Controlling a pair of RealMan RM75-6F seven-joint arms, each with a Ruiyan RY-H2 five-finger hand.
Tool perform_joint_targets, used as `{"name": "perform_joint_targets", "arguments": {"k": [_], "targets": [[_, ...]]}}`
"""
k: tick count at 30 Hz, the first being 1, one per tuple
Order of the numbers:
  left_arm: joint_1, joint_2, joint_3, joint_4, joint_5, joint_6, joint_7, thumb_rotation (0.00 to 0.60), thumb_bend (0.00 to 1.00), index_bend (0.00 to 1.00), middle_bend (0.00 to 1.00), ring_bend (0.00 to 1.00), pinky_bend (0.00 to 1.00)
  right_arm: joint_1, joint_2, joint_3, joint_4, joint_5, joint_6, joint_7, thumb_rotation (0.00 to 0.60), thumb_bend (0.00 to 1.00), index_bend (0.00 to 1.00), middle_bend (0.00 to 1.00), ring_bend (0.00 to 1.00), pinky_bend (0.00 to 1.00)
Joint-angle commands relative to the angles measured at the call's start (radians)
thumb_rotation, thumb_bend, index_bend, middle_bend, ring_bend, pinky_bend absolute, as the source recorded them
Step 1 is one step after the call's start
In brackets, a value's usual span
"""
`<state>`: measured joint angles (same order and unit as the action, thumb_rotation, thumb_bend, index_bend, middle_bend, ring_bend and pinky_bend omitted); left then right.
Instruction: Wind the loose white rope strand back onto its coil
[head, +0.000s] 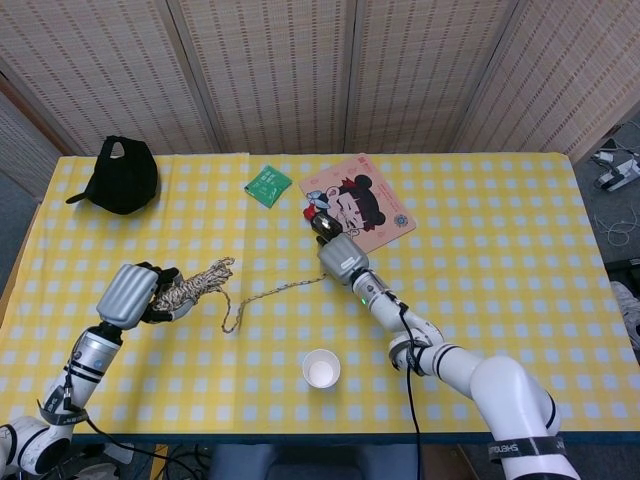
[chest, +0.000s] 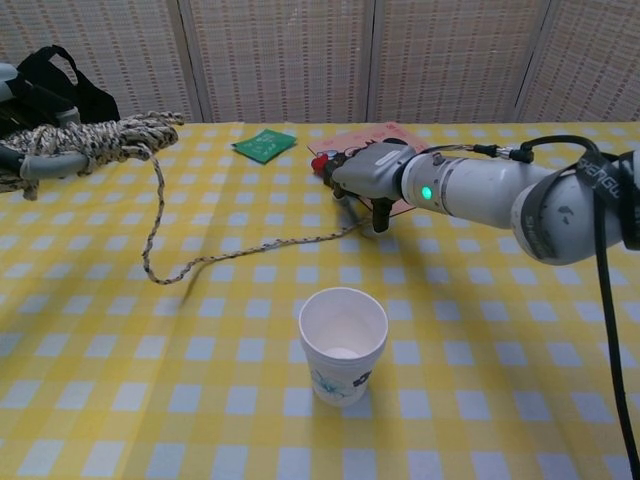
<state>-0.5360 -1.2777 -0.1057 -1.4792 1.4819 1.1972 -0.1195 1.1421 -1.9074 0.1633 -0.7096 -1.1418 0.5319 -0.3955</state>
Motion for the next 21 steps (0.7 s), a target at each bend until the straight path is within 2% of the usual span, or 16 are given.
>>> {"name": "perform_joint_targets", "arguments": {"k": [1, 12, 21], "targets": [[0.001, 0.0, 0.0, 0.001, 0.0, 0.0, -0.001, 0.399, 0.36, 0.78, 0.81, 0.65, 0.53, 0.0, -0.001, 0.002, 0.003, -0.002, -0.001, 0.002, 0.6, 0.3, 0.51, 0.17, 0.0, 0.0], [0.003, 0.001, -0.001, 0.001, 0.002, 0.002, -0.001, 0.399, 0.36, 0.78, 0.81, 0.65, 0.53, -0.003, 0.0, 0.007, 0.009, -0.001, -0.01, -0.002, 0.6, 0.32, 0.54, 0.19, 0.0, 0.0], [0.006, 0.002, -0.003, -0.001, 0.002, 0.008, -0.002, 0.396, 0.36, 0.78, 0.81, 0.65, 0.53, -0.006, 0.001, 0.012, 0.003, 0.006, -0.01, -0.013, 0.6, 0.39, 0.56, 0.2, 0.0, 0.0]]}}
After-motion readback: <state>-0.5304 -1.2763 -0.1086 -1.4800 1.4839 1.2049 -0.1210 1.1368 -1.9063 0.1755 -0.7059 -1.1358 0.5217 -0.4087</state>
